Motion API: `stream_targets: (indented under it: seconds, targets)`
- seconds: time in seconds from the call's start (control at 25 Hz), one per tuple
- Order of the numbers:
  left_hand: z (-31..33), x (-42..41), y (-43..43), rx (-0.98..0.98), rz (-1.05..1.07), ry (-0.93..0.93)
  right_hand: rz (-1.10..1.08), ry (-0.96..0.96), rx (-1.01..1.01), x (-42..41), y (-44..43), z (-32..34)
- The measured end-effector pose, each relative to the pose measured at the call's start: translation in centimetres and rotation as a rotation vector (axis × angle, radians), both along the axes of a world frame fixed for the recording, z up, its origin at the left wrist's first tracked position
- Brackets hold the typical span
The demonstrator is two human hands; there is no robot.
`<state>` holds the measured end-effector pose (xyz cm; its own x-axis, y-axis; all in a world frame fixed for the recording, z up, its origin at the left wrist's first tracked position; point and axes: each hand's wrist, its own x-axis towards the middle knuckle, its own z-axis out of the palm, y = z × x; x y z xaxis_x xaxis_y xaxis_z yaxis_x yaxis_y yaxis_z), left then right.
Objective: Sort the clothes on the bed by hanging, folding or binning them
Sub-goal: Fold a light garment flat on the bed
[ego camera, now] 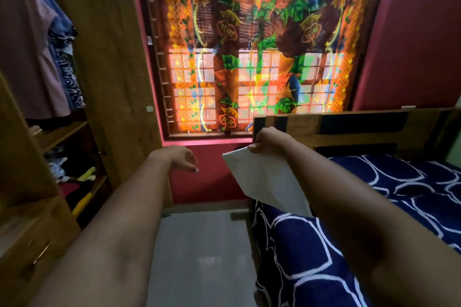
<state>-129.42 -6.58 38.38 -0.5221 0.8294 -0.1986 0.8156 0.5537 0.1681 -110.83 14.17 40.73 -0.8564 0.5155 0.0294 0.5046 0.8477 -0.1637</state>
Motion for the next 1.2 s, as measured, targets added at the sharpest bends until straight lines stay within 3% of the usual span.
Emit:
stream_targets:
  seconds: [0.32,0.6,0.76,0.96,1.2]
  targets:
    - [-0.8,-16.4,12.6,-0.033,-0.044,-0.02,0.007,-0.024,0.034,-16.7,11.2,0.4]
    - [-2.8,-27.5,18.8,-0.031,0.006,-0.069,0.02,-0.039,0.033,-28.2,19.2,-1.3]
    - [-2.4,-33.8,22.9,0.068,0.053,-0.075,0.122,-0.017,0.072,-36.9,23.7,-1.2]
    - [-1.7,-42.4,27.7,0.055,0.137,-0.029,0.257,0.02,0.148,-49.4,28.8,-0.3]
    - [-3.0,-51.5,27.3,0.074,0.348,-0.06,0.462,0.017,0.192,-63.1,31.9,-0.9]
